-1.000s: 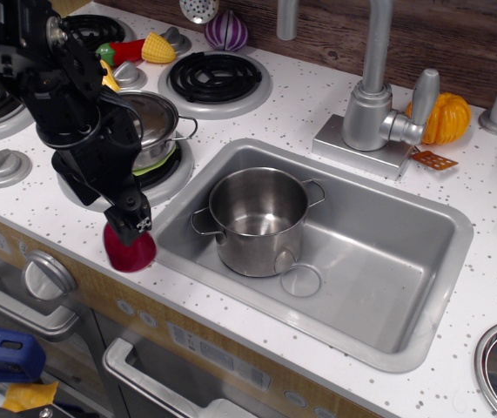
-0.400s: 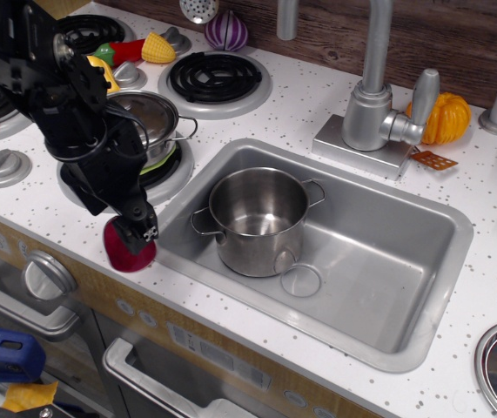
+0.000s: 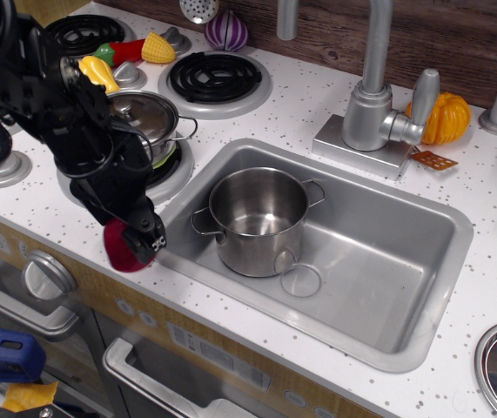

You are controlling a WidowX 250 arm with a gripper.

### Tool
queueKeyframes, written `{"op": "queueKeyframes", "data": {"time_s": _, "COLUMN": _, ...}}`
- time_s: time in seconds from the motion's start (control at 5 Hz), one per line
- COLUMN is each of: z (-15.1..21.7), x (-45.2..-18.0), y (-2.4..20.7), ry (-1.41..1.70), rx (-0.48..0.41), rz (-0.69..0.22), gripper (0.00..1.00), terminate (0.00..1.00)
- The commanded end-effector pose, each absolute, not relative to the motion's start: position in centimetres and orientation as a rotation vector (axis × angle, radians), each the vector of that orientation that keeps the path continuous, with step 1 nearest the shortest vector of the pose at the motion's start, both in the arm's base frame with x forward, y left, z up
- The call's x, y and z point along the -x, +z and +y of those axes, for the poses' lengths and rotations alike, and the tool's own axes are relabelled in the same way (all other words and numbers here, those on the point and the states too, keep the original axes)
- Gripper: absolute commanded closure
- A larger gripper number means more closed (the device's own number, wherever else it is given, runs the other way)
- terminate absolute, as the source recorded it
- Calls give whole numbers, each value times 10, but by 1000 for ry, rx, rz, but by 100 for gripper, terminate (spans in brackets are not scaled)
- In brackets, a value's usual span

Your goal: Put sweet potato in pot which is in sink

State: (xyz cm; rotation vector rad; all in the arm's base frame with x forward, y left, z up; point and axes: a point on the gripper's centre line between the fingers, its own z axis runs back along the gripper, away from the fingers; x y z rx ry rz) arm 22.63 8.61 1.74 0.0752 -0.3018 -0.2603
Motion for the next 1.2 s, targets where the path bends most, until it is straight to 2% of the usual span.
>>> {"op": "queueKeyframes", "data": {"time_s": 0.0, "z": 93, "x": -227, "y": 9, "ry": -237, "rx": -81, "rz": -338, "gripper": 0, "terminate": 0}}
{"op": "queueKeyframes", "data": {"time_s": 0.4, "z": 97, "x": -227, "y": 1, "ry": -212, "rx": -72, "rz": -354, "gripper": 0, "terminate": 0}}
{"op": "queueKeyframes", "data": {"time_s": 0.6, "z": 95, "x": -232, "y": 9, "ry": -211, "rx": -82, "rz": -348, "gripper": 0, "terminate": 0}}
{"op": "queueKeyframes", "data": {"time_s": 0.8, "z": 87, "x": -240, "y": 25, "ry": -225, "rx": -120, "rz": -330, "gripper": 100, "terminate": 0}}
{"op": "queueKeyframes", "data": {"time_s": 1.0, "z": 76, "x": -250, "y": 46, "ry": -230, "rx": -151, "rz": -319, "gripper": 100, "terminate": 0}}
